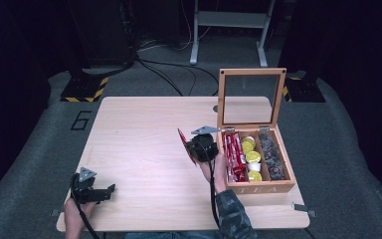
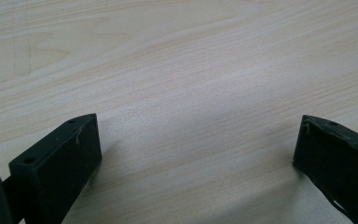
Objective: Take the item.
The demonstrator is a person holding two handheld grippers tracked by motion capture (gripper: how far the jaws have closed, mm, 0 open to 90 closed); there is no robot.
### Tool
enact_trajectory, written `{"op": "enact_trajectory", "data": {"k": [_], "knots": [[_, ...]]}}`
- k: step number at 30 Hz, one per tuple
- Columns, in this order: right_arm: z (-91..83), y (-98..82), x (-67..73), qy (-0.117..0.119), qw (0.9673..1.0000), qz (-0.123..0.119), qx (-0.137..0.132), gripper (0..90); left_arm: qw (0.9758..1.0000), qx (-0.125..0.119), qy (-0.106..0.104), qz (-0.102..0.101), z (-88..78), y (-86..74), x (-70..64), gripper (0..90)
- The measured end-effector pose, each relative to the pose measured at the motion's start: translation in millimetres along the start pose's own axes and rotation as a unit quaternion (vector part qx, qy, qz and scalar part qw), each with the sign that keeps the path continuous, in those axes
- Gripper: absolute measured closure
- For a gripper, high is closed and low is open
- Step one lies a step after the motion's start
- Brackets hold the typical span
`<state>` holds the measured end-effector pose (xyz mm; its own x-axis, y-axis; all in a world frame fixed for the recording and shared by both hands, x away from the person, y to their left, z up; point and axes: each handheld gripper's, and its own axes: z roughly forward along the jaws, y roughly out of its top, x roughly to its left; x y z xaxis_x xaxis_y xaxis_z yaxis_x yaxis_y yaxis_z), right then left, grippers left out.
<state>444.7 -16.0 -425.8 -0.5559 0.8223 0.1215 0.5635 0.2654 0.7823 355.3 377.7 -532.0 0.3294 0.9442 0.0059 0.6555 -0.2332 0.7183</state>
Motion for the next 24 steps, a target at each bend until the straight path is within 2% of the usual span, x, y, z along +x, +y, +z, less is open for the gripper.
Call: {"op": "enact_trajectory", "data": {"k": [2, 7, 13, 14, 19, 20, 21, 24], "knots": [[3.2, -0.1, -0.4, 0.000, 1.0000, -0.007, 0.000, 88.7, 1.0000, 0.000, 0.000, 0.000, 0.0, 0.0, 0.0, 0.4], [18.6, -2.6, 1.1, 0.002, 0.9999, -0.005, 0.010, 88.6, 1.0000, 0.000, 0.000, 0.000, 0.0, 0.0, 0.1, 0.3], [36.4, -5.9, 1.7, 0.002, 0.9994, 0.011, 0.032, 88.7, 1.0000, 0.000, 0.000, 0.000, 0.0, 0.0, 0.0, 0.4], [40.5, -6.1, 0.6, 0.003, 0.9997, 0.006, 0.025, 88.7, 1.0000, 0.000, 0.000, 0.000, -0.1, 0.0, 0.0, 0.4], [54.5, -9.0, 0.2, -0.001, 0.9992, 0.002, 0.039, 88.6, 1.0000, -0.003, 0.001, -0.001, 0.4, -0.2, -0.2, 0.3], [57.2, -9.9, 1.4, -0.001, 0.9990, 0.011, 0.044, 88.6, 1.0000, -0.003, 0.001, -0.001, 0.4, -0.2, -0.2, 0.3], [60.8, -10.8, 1.0, -0.002, 0.9989, 0.004, 0.046, 88.6, 1.0000, -0.003, 0.001, -0.001, 0.4, -0.2, -0.2, 0.3], [68.2, -13.4, 2.3, -0.007, 0.9984, 0.013, 0.055, 88.6, 1.0000, -0.003, 0.001, -0.001, 0.4, -0.3, -0.3, 0.3]]}}
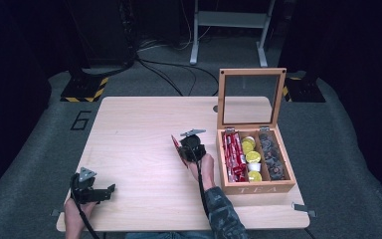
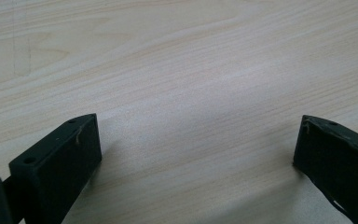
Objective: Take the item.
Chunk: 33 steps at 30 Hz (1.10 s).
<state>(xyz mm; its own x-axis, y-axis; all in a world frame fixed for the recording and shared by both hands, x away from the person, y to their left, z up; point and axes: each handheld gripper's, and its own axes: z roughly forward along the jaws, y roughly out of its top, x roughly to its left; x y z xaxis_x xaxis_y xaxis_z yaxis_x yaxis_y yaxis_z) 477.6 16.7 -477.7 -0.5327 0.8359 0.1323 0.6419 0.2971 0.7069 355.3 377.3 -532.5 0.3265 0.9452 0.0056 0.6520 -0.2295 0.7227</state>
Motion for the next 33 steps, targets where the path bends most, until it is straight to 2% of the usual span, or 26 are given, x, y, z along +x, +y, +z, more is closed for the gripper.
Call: {"op": "enact_trajectory", "data": {"k": [3, 5, 6, 7, 13, 14, 15, 16, 22, 25, 30, 31, 32, 33], "knots": [[5.9, -1.7, -2.3, -0.008, 0.9999, 0.000, 0.006, 88.6, 1.0000, 0.000, 0.000, 0.000, -0.1, 0.0, 0.1, 0.3], [8.4, -3.2, -1.4, -0.014, 0.9997, 0.019, 0.011, 88.6, 1.0000, 0.001, 0.000, 0.001, -0.2, 0.1, 0.0, 0.4], [10.2, -3.8, -3.6, -0.013, 0.9998, 0.013, 0.009, 88.5, 1.0000, 0.001, 0.000, 0.001, -0.2, 0.1, 0.0, 0.3], [10.7, -4.6, -2.7, -0.016, 0.9995, 0.023, 0.013, 88.5, 1.0000, 0.001, 0.000, 0.000, -0.1, 0.1, 0.0, 0.3], [16.6, -9.0, -5.1, -0.022, 0.9991, 0.031, 0.019, 88.2, 1.0000, 0.001, 0.000, 0.001, -0.2, 0.1, 0.0, 0.3], [17.2, -9.6, -5.2, -0.021, 0.9991, 0.031, 0.019, 88.1, 1.0000, 0.001, 0.000, 0.001, -0.2, 0.1, 0.0, 0.3], [18.2, -10.1, -6.8, -0.021, 0.9994, 0.019, 0.018, 87.9, 1.0000, 0.001, 0.001, 0.000, -0.1, 0.1, 0.0, 0.4], [18.5, -10.7, -5.3, -0.020, 0.9991, 0.031, 0.021, 87.7, 1.0000, 0.001, 0.001, 0.000, -0.2, 0.1, 0.0, 0.4], [19.4, -10.7, -5.4, -0.015, 0.9993, 0.026, 0.022, 85.0, 1.0000, 0.001, 0.000, 0.001, -0.2, 0.0, 0.0, 0.4], [18.4, -11.5, -4.5, -0.016, 0.9994, 0.023, 0.022, 73.9, 1.0000, 0.000, 0.000, 0.001, 0.0, 0.0, 0.1, 0.4], [12.0, -12.3, -2.8, -0.011, 0.9995, 0.018, 0.025, 43.7, 1.0000, 0.001, 0.000, 0.001, -0.2, 0.1, 0.0, 0.4], [10.0, -12.4, -2.0, -0.010, 0.9995, 0.015, 0.027, 37.6, 1.0000, 0.001, 0.000, 0.000, -0.2, 0.1, 0.0, 0.4], [8.9, -12.2, -3.0, -0.011, 0.9996, 0.000, 0.027, 33.7, 1.0000, 0.001, 0.000, 0.001, -0.2, 0.1, 0.0, 0.4], [6.3, -12.6, -1.1, -0.005, 0.9996, 0.002, 0.028, 29.2, 1.0000, 0.001, 0.000, 0.000, -0.2, 0.1, 0.0, 0.4]]}}
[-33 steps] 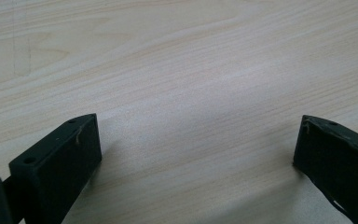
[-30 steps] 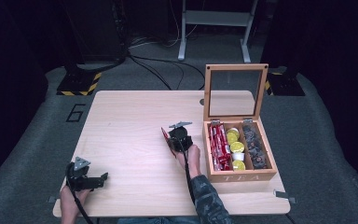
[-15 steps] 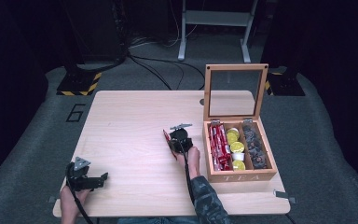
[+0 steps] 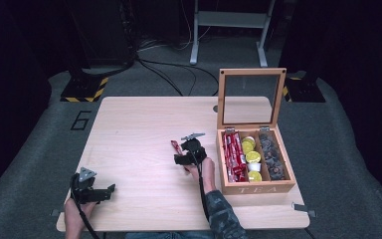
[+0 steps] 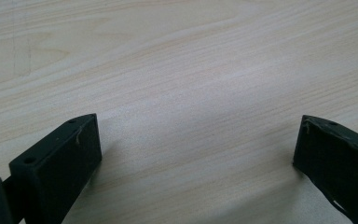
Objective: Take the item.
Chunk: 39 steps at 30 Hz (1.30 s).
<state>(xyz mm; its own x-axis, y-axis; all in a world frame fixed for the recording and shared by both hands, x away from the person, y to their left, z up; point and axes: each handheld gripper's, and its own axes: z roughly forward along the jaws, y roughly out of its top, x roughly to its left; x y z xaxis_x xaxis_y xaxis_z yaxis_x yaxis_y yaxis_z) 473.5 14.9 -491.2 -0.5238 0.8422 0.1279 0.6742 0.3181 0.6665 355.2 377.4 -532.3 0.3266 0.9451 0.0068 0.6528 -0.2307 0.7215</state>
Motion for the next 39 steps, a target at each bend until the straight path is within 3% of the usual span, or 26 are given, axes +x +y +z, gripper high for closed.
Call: {"op": "enact_trajectory", "data": {"k": [4, 5, 6, 7, 8, 10, 12, 23, 30, 37, 39], "knots": [[-9.8, -3.4, 3.6, 0.015, 0.9998, -0.009, 0.006, 15.3, 1.0000, 0.003, -0.002, 0.001, -0.6, 0.2, 0.3, 0.6], [-11.3, -3.9, 2.5, 0.016, 0.9996, -0.025, 0.000, 14.1, 1.0000, 0.003, -0.002, 0.002, -0.6, 0.2, 0.3, 0.6], [-15.7, -5.7, 5.9, 0.023, 0.9996, -0.017, 0.003, 12.1, 1.0000, 0.002, -0.002, 0.001, -0.5, 0.1, 0.2, 0.6], [-17.8, -6.2, 5.0, 0.025, 0.9992, -0.032, -0.001, 10.3, 1.0000, 0.002, -0.001, 0.002, -0.5, 0.2, 0.2, 0.6], [-21.4, -7.7, 7.3, 0.030, 0.9992, -0.027, -0.001, 8.5, 1.0000, 0.003, -0.003, 0.002, -0.6, 0.2, 0.4, 0.6], [-29.3, -10.4, 8.6, 0.038, 0.9981, -0.048, -0.005, 4.7, 1.0000, 0.002, -0.002, 0.002, -0.4, 0.2, 0.2, 0.6], [-36.4, -13.0, 11.6, 0.047, 0.9976, -0.050, -0.012, 1.4, 1.0000, 0.002, -0.002, 0.002, -0.4, 0.1, 0.2, 0.6], [-72.0, -32.6, 21.1, 0.065, 0.9946, -0.070, -0.040, 0.0, 1.0000, 0.002, -0.002, 0.003, -0.4, 0.2, 0.2, 0.6], [-100.7, -46.4, 19.8, 0.042, 0.9942, -0.077, -0.061, 0.0, 1.0000, 0.002, -0.002, 0.003, -0.4, 0.2, 0.3, 0.6], [-129.0, -65.8, 6.3, 0.015, 0.9938, -0.078, -0.078, 0.0, 1.0000, 0.002, -0.002, 0.003, -0.4, 0.2, 0.3, 0.6], [-138.2, -73.5, 0.7, -0.002, 0.9933, -0.078, -0.085, 0.0, 1.0000, 0.002, -0.002, 0.003, -0.4, 0.2, 0.2, 0.5]]}}
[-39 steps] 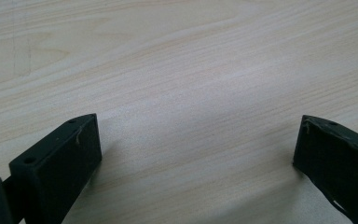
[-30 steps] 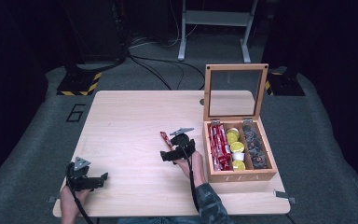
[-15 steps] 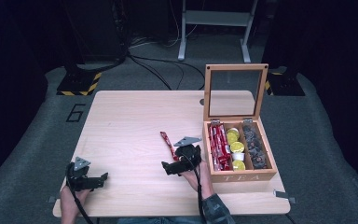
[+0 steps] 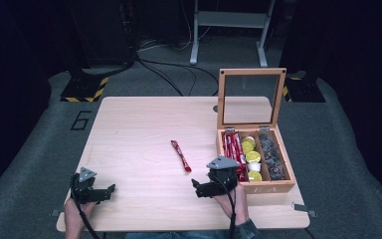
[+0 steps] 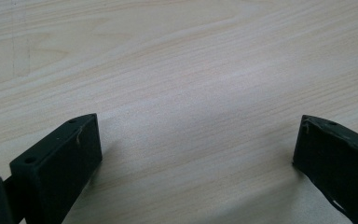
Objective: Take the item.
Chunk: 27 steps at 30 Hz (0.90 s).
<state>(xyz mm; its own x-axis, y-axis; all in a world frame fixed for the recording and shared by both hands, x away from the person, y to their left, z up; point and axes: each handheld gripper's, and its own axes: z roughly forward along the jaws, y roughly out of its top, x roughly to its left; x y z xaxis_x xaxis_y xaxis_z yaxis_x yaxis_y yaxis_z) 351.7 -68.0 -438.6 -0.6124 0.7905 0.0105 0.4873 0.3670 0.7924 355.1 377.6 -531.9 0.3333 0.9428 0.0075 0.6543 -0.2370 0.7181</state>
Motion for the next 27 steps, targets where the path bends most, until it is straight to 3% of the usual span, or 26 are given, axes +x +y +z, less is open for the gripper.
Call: {"op": "enact_trajectory", "data": {"k": [10, 16, 27], "knots": [[-43.8, -28.4, -32.2, -0.060, 0.9977, 0.025, -0.017, 0.0, 1.0000, 0.000, 0.001, 0.000, 0.1, 0.0, -0.1, 0.5], [-69.2, -47.3, -52.5, -0.105, 0.9934, 0.040, -0.023, 0.0, 1.0000, 0.000, 0.001, 0.000, 0.1, 0.0, -0.1, 0.5], [-106.2, -89.6, -75.1, -0.159, 0.9843, 0.071, -0.031, 0.0, 1.0000, 0.000, 0.001, -0.001, 0.1, 0.0, -0.2, 0.5]]}}
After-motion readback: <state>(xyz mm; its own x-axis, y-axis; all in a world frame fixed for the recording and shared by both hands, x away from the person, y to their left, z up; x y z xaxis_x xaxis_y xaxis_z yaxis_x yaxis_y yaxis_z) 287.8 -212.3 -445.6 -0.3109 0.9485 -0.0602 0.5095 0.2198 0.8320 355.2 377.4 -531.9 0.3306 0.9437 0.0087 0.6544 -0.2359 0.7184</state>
